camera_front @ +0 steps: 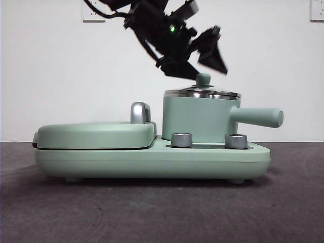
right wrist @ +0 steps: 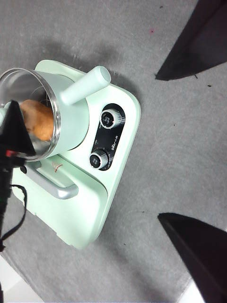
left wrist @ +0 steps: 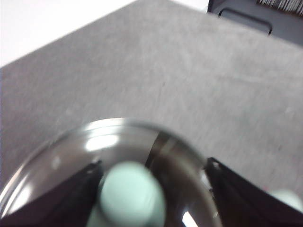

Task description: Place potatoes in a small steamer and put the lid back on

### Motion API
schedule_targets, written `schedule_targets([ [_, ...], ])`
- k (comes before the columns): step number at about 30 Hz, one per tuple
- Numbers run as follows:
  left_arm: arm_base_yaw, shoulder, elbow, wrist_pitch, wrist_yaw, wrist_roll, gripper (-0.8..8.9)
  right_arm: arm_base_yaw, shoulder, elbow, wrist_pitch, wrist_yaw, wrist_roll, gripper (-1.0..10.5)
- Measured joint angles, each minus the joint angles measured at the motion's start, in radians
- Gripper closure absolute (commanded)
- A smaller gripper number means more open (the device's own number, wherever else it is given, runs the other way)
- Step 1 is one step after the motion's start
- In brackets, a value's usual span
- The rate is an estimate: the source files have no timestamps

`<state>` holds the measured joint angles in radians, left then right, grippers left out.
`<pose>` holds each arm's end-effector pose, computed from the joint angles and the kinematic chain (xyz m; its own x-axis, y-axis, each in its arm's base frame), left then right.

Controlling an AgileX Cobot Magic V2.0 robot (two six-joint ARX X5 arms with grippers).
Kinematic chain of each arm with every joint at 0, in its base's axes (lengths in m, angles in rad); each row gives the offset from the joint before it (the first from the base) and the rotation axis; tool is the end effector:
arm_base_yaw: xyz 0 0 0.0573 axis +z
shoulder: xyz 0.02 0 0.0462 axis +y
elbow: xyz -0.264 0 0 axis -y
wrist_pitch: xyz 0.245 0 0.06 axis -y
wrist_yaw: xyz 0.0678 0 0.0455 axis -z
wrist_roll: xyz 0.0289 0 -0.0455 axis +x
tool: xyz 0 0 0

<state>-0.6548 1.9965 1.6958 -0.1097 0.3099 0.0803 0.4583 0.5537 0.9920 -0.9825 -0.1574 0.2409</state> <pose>0.3660 -0.2921 0.2906 0.5069 -0.7737 -0.3800 0.8246 0.5637 -0.0477 0.0646 0.0369 0.3507 0.6884 0.5144 -0.5113 -0.4304 0.8572 0.2829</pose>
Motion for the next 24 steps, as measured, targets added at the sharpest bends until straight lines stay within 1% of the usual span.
schedule_targets([
  [3, -0.004, 0.0, 0.068, -0.028, 0.008, -0.049, 3.75, 0.0, 0.0, 0.0, 0.0, 0.0, 0.0, 5.1],
  [7, -0.004, 0.0, 0.164, -0.111, 0.008, -0.076, 3.75, 0.0, 0.0, 0.0, 0.0, 0.0, 0.0, 5.1],
  [10, -0.004, 0.0, 0.24, -0.249, 0.008, -0.081, 3.75, 0.0, 0.0, 0.0, 0.0, 0.0, 0.0, 5.1],
  [14, -0.004, 0.0, 0.389, -0.492, 0.008, -0.084, 3.76, 0.0, 0.0, 0.0, 0.0, 0.0, 0.0, 5.1],
  [17, -0.004, -0.004, 0.473, -0.638, 0.008, -0.084, 3.76, 0.0, 0.0, 0.0, 0.0, 0.0, 0.0, 5.1],
  [20, -0.004, -0.034, 0.482, -0.732, 0.008, -0.084, 3.76, 0.0, 0.0, 0.0, 0.0, 0.0, 0.0, 5.1],
  [24, -0.004, -0.101, 0.482, -0.819, 0.008, -0.084, 3.76, 0.0, 0.0, 0.0, 0.0, 0.0, 0.0, 5.1],
])
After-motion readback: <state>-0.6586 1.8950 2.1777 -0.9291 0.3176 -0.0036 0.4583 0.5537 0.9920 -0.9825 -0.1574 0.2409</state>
